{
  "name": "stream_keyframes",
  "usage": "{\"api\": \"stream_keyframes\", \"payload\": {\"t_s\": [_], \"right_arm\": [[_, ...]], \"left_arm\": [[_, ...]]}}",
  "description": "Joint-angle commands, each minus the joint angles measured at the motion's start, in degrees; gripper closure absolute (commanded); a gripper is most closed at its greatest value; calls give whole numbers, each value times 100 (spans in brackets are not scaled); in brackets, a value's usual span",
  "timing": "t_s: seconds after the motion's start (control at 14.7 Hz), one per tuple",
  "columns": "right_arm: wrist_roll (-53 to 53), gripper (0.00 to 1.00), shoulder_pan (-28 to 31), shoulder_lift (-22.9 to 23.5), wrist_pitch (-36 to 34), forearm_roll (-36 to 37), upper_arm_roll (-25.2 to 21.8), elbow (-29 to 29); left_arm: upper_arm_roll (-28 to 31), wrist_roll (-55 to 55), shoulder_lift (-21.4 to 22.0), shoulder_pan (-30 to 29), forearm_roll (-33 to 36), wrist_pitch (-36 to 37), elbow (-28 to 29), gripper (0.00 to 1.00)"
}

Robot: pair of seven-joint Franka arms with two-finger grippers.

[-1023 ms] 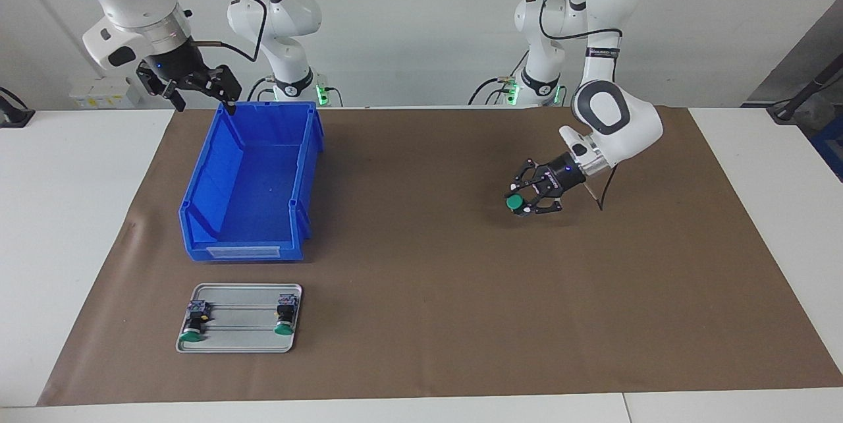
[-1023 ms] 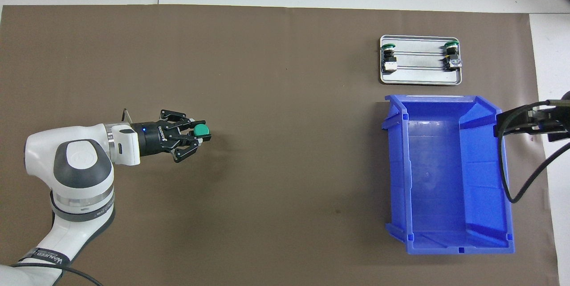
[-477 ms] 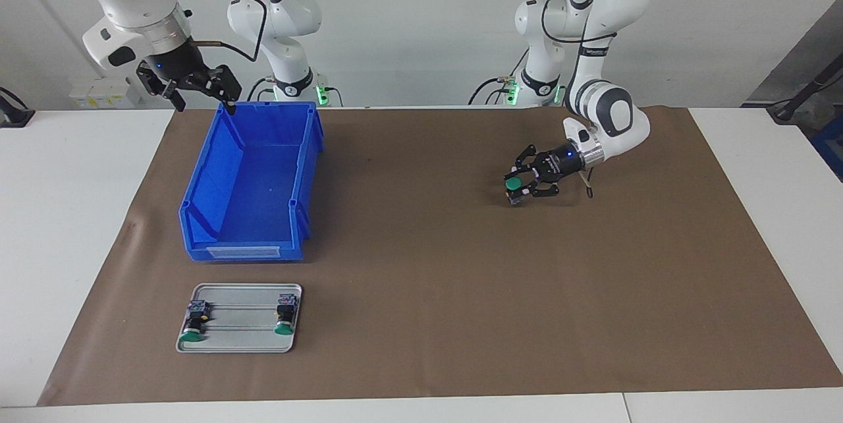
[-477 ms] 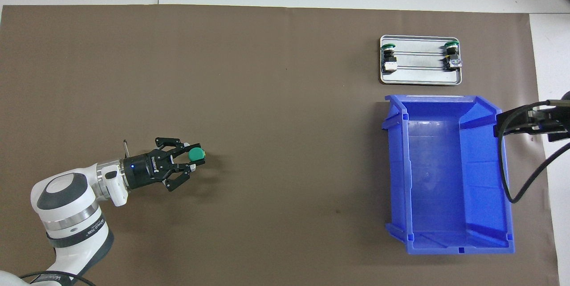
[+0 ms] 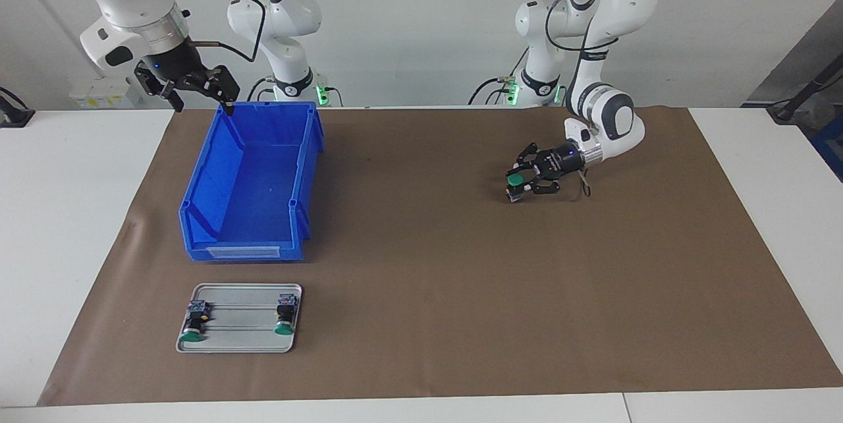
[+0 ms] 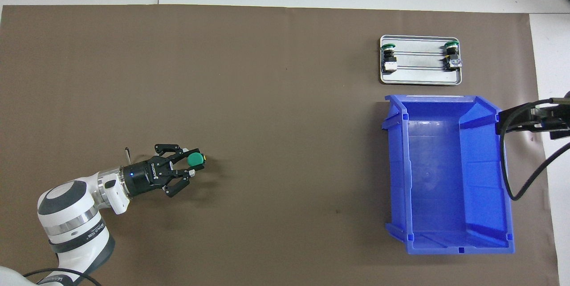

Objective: Place and press button with both arms
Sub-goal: 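Set the button upright, open the left gripper and draw back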

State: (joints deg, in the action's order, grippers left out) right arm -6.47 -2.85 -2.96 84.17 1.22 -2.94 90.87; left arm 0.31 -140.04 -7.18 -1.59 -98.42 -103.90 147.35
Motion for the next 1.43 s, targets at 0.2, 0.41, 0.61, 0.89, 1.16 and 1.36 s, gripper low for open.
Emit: {"api": "stream_keyframes", "payload": {"t_s": [0.2, 0.41, 0.61, 0.89, 1.16, 1.36], "right_arm": [[85, 0, 126, 138, 373, -70, 40, -104], [76, 0, 100, 270, 363, -70, 40, -254], [102, 0, 205, 252, 504, -79, 40, -131], [120, 0, 153, 164, 539, -87, 40, 54], [76, 0, 153, 164, 548, -87, 40, 62], [58, 0, 144, 164, 539, -79, 40, 62]], "left_arm": [[39, -129, 111, -61, -151, 204, 251, 46], [57, -76, 111, -69, -143, 221, 251, 38], [66, 99, 102, -253, -29, 264, 215, 38], [65, 415, 102, -806, 779, 466, 75, 38], [66, 1134, 129, -1422, 1876, 721, -398, 39], [74, 2213, 391, -1581, 2737, 749, -899, 41]]}}
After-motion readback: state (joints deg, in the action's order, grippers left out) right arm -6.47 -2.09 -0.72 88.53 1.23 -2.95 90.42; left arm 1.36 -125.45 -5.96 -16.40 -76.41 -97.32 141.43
